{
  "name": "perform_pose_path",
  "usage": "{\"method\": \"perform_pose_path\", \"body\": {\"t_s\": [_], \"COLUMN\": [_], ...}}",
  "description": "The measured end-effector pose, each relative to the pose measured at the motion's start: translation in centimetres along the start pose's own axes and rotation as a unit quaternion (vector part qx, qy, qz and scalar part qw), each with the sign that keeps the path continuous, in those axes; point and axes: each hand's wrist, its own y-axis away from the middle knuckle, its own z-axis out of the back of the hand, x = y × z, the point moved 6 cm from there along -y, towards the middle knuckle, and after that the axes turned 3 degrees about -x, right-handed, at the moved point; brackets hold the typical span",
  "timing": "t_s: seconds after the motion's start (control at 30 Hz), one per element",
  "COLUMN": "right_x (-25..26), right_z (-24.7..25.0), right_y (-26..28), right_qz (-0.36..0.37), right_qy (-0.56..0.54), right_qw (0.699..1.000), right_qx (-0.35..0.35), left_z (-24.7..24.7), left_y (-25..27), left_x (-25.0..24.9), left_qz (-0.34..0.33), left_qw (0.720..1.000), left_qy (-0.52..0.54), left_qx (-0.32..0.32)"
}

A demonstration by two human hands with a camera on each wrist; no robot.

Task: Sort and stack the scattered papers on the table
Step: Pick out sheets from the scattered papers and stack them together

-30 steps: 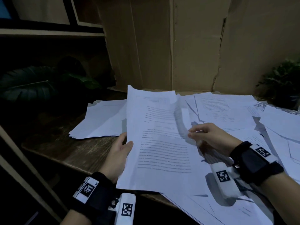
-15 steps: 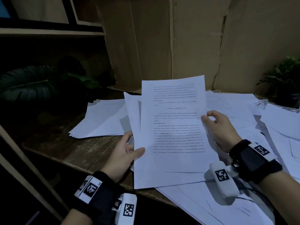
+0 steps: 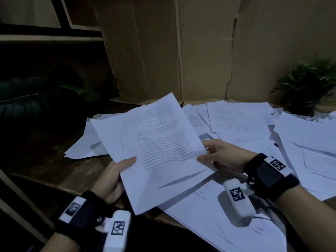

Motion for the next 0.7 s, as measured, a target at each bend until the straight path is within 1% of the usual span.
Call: {"method": "perform_pose_path", "body": {"t_s": [0.03, 0.1, 0.13, 0.2, 0.23, 0.27, 0.33, 0.37, 0.4, 0.43, 0.47, 0.5, 0.57, 0.7], "right_x": [0.1, 0.2, 0.2, 0.2, 0.1, 0.1, -0.3, -0.7, -1.3, -1.9, -2.5, -2.8, -2.8, -1.9], "right_z": [-0.2, -0.6, -0.7, -0.5, 0.2, 1.6, 5.3, 7.2, 8.7, 9.6, 9.9, 9.8, 9.0, 8.0], "right_y": [0.1, 0.3, 0.3, 0.6, 0.6, 0.7, 1.3, 1.6, 1.9, 2.0, 2.1, 2.1, 2.1, 1.6], "right_qz": [-0.001, -0.011, -0.016, -0.045, -0.061, -0.071, -0.087, -0.095, -0.107, -0.122, -0.138, -0.151, -0.168, -0.204], "right_qy": [-0.002, -0.001, 0.001, -0.041, -0.064, -0.068, -0.008, 0.035, 0.070, 0.097, 0.125, 0.159, 0.240, 0.324], "right_qw": [1.000, 1.000, 1.000, 0.998, 0.996, 0.994, 0.983, 0.974, 0.967, 0.964, 0.964, 0.964, 0.953, 0.923], "right_qx": [0.006, 0.013, 0.018, 0.013, -0.009, -0.052, -0.163, -0.202, -0.220, -0.215, -0.189, -0.150, -0.081, -0.032], "left_z": [0.1, 0.2, 0.3, 0.7, 1.2, 2.0, 3.2, 3.3, 3.4, 3.3, 3.2, 2.9, 2.7, 2.9], "left_y": [0.0, 0.0, 0.1, 0.1, 0.1, -0.1, -0.3, -0.4, -0.4, -0.4, -0.3, -0.2, -0.1, -0.1], "left_x": [0.0, 0.0, 0.0, -0.1, -0.3, -0.3, -0.3, -0.2, -0.2, -0.2, -0.2, -0.2, -0.4, -0.4], "left_qz": [0.010, 0.007, -0.002, -0.029, -0.043, -0.053, -0.052, -0.044, -0.036, -0.031, -0.025, -0.020, -0.017, -0.014], "left_qw": [1.000, 1.000, 0.999, 0.999, 0.999, 0.998, 0.993, 0.992, 0.992, 0.991, 0.991, 0.991, 0.991, 0.988], "left_qy": [0.002, -0.024, -0.040, -0.033, -0.013, 0.010, 0.057, 0.072, 0.081, 0.086, 0.090, 0.095, 0.096, 0.102], "left_qx": [0.011, 0.013, 0.011, 0.004, -0.015, -0.043, -0.085, -0.090, -0.093, -0.094, -0.093, -0.090, -0.096, -0.118]}}
